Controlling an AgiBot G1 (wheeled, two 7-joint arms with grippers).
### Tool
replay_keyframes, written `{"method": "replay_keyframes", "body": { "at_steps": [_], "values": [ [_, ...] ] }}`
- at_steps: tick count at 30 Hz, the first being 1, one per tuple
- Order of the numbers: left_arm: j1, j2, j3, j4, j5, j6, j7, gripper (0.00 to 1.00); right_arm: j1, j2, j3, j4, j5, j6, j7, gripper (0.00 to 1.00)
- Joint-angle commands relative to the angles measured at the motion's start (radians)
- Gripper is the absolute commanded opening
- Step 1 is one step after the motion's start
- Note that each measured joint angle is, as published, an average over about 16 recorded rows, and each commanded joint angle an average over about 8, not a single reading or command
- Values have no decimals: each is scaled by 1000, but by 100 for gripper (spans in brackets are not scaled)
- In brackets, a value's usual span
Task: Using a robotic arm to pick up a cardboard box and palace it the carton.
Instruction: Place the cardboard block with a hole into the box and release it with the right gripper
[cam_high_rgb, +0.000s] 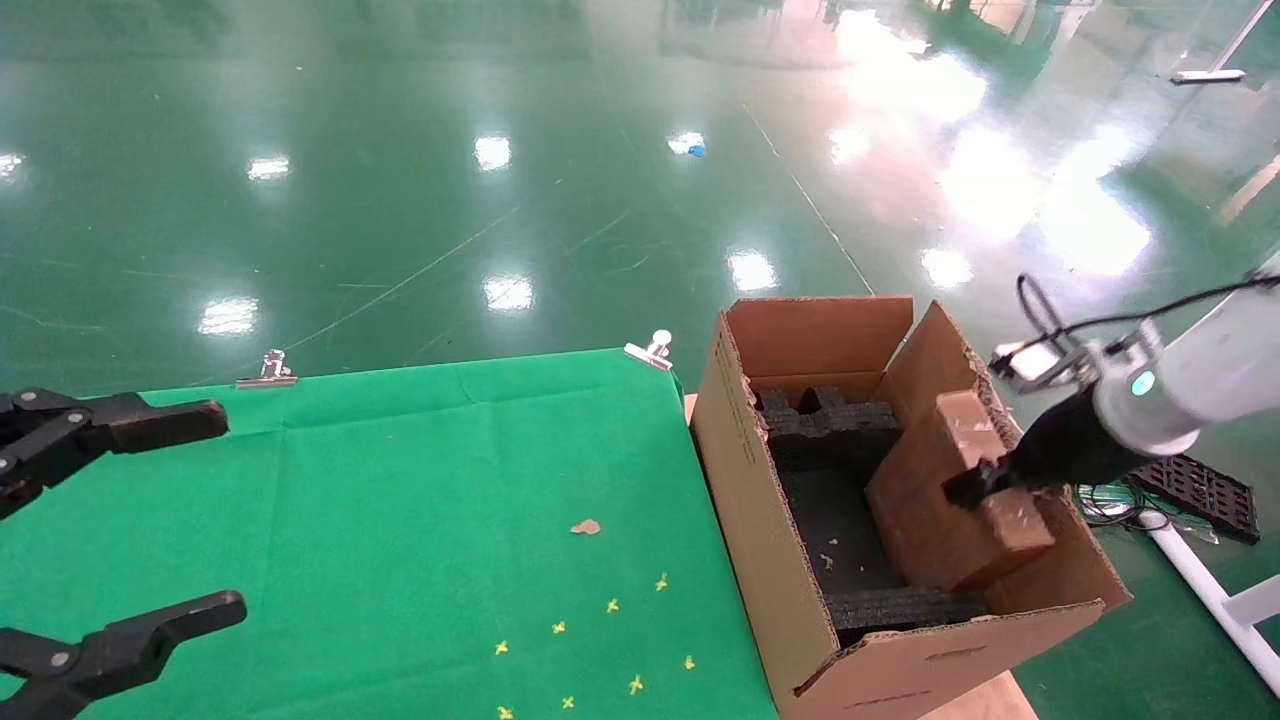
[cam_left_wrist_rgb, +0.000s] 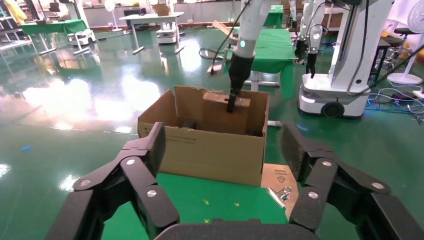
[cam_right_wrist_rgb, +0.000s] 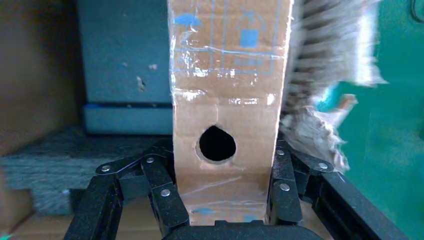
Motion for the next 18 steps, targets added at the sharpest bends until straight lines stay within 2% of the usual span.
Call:
{"method": "replay_keyframes", "body": {
  "at_steps": [1, 5, 6, 7, 13, 14, 15, 18],
  "values": [
    [0, 0, 0, 0, 0, 0, 0, 100, -45, -22, 2, -38, 14, 27, -21, 0],
    [0, 0, 0, 0, 0, 0, 0, 100, -96, -60, 12, -98, 37, 68, -58, 0],
    [0, 0, 0, 0, 0, 0, 0, 100, -104, -67, 16, -109, 44, 74, -69, 4],
    [0, 0, 1, 0, 0, 0, 0, 100, -110, -73, 19, -120, 49, 77, -80, 14],
    [0, 0, 1, 0, -1, 0, 0, 100, -108, -103, 23, -177, 56, 64, -128, 89],
    [0, 0, 1, 0, -1, 0, 0, 100, -105, -108, 21, -187, 53, 59, -132, 97],
    [0, 0, 1, 0, -1, 0, 1, 100, -101, -113, 19, -196, 50, 55, -136, 100],
    [0, 0, 1, 0, -1, -1, 1, 100, -90, -124, 13, -219, 39, 49, -145, 100]
  ]
}}
